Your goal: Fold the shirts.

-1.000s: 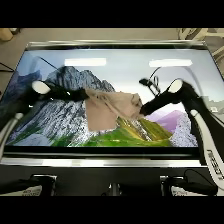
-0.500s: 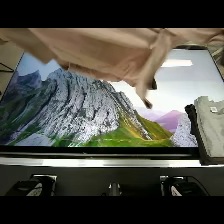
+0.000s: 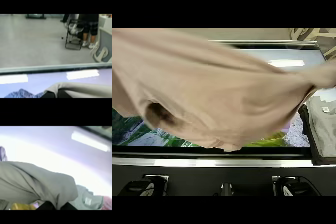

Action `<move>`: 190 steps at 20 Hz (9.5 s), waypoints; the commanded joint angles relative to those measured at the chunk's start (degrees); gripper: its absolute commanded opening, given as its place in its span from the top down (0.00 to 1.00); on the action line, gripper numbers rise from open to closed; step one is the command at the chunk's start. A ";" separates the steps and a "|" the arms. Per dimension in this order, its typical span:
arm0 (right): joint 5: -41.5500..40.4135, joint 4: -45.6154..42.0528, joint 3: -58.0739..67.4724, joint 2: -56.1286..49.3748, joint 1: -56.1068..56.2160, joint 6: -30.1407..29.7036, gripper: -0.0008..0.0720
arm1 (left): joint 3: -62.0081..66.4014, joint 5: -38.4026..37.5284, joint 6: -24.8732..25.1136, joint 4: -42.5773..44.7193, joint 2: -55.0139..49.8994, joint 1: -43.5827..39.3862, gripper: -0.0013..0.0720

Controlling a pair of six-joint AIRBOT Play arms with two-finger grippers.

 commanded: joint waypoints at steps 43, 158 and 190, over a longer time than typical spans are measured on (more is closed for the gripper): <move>-34.62 58.40 -37.90 -40.68 0.72 -18.32 0.96 | -39.21 19.69 1.14 -8.48 -7.93 0.13 0.95; -10.36 16.61 11.98 -6.03 -12.50 -15.89 0.96 | 18.95 -10.97 -8.24 -1.01 -6.84 7.19 0.95; -6.14 19.80 -2.27 -51.60 -7.43 -11.06 0.96 | 10.34 -22.43 4.74 4.26 -55.76 11.37 0.95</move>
